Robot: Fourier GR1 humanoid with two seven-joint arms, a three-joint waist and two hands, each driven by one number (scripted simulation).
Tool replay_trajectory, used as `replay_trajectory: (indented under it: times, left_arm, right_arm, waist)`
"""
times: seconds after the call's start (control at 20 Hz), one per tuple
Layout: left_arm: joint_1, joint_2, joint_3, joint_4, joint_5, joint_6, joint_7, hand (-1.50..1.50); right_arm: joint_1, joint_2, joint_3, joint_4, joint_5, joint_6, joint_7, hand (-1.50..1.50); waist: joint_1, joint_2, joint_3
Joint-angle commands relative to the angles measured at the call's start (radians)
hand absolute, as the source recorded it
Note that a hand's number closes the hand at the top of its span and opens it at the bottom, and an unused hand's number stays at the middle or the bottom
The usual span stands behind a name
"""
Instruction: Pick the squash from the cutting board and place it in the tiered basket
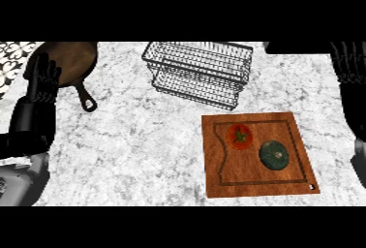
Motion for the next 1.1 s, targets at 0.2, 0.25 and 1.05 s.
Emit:
replay_trajectory:
  times: [0.2,0.25,1.05]
  left_arm:
    - [0.072,-0.059,-0.149,0.079,0.034,-0.149,0.033,0.00]
    - [0.092,-0.061,-0.158,0.107,0.055,-0.188,0.022,0.00]
    - [0.106,-0.115,-0.171,0.221,0.076,-0.279,-0.004,0.00]
  right_arm:
    - [0.059,0.231,-0.043,0.244,0.052,-0.366,0.143,-1.50]
    - [0.066,0.256,-0.065,0.280,0.053,-0.425,0.166,-1.50]
    - [0.009,0.217,0.245,0.552,0.600,-0.692,0.578,-1.50]
  waist:
    - [-0.011,-0.002,-0.021]
    - [-0.013,0.007,-0.023]
    - [-0.034,-0.045,-0.036]
